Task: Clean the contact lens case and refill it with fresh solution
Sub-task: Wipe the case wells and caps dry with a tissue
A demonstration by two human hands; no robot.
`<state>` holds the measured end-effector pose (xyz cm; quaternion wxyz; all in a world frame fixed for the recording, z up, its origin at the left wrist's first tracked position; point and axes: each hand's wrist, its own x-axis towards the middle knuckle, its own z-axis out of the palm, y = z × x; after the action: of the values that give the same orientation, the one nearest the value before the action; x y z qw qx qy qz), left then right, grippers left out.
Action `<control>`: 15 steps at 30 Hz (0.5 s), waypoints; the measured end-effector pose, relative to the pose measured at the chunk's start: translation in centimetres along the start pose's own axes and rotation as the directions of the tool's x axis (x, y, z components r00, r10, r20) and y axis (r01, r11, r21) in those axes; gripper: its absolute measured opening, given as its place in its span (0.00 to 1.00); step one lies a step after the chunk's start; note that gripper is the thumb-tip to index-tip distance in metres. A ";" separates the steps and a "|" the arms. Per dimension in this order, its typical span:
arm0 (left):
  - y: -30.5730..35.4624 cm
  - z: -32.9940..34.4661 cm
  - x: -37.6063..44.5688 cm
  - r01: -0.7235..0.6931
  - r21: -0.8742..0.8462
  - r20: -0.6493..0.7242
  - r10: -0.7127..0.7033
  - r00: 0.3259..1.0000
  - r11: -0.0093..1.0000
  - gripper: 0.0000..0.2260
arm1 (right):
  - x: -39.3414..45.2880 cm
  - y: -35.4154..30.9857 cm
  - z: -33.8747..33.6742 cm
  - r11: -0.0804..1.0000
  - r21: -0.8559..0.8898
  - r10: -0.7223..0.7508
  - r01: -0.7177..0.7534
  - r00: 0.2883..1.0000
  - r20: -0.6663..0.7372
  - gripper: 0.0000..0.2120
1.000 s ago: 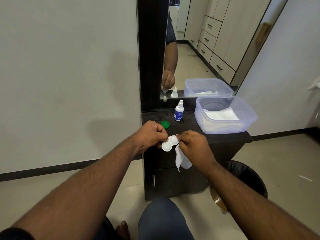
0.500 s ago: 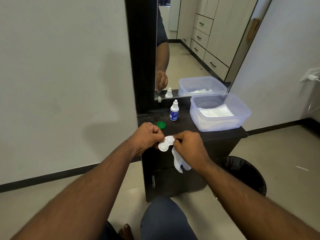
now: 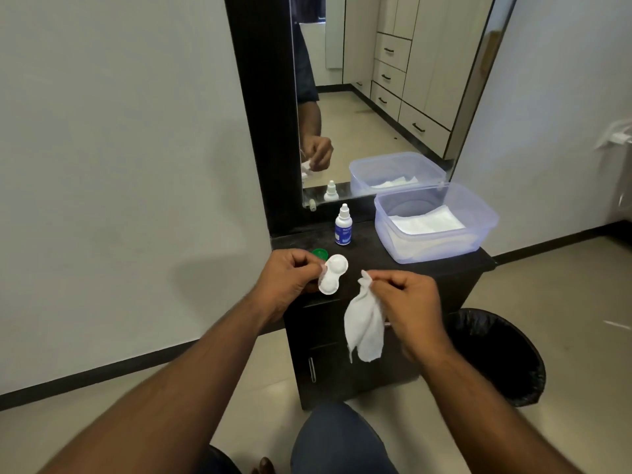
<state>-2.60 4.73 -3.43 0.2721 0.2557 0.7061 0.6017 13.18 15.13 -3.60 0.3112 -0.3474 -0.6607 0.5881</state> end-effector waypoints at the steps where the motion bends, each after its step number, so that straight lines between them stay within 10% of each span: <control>1: 0.3 0.0 0.1 -0.060 0.031 -0.027 0.061 0.998 0.998 0.11 | 0.3 0.0 -0.3 1.000 -0.010 0.010 -0.010 1.000 0.001 0.10; 4: 1.3 -0.2 0.2 -0.361 0.433 0.013 0.395 0.919 0.826 0.04 | 0.9 0.4 -0.9 0.999 -0.046 0.009 -0.009 1.000 -0.003 0.09; 9: 0.3 -1.4 0.3 -0.721 0.693 0.531 0.659 0.532 0.024 0.12 | 1.7 0.9 -0.3 1.000 -0.025 0.019 -0.018 1.000 0.022 0.08; 15: -1.8 -2.9 0.8 -0.783 0.598 0.712 0.560 0.423 -0.170 0.13 | 2.3 1.9 -0.2 0.994 -0.103 -0.030 0.034 0.999 0.040 0.09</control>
<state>-5.20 2.94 -4.89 -0.2148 0.7466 0.6200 0.1100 12.26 17.28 -5.44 0.2896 -0.3411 -0.7018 0.5543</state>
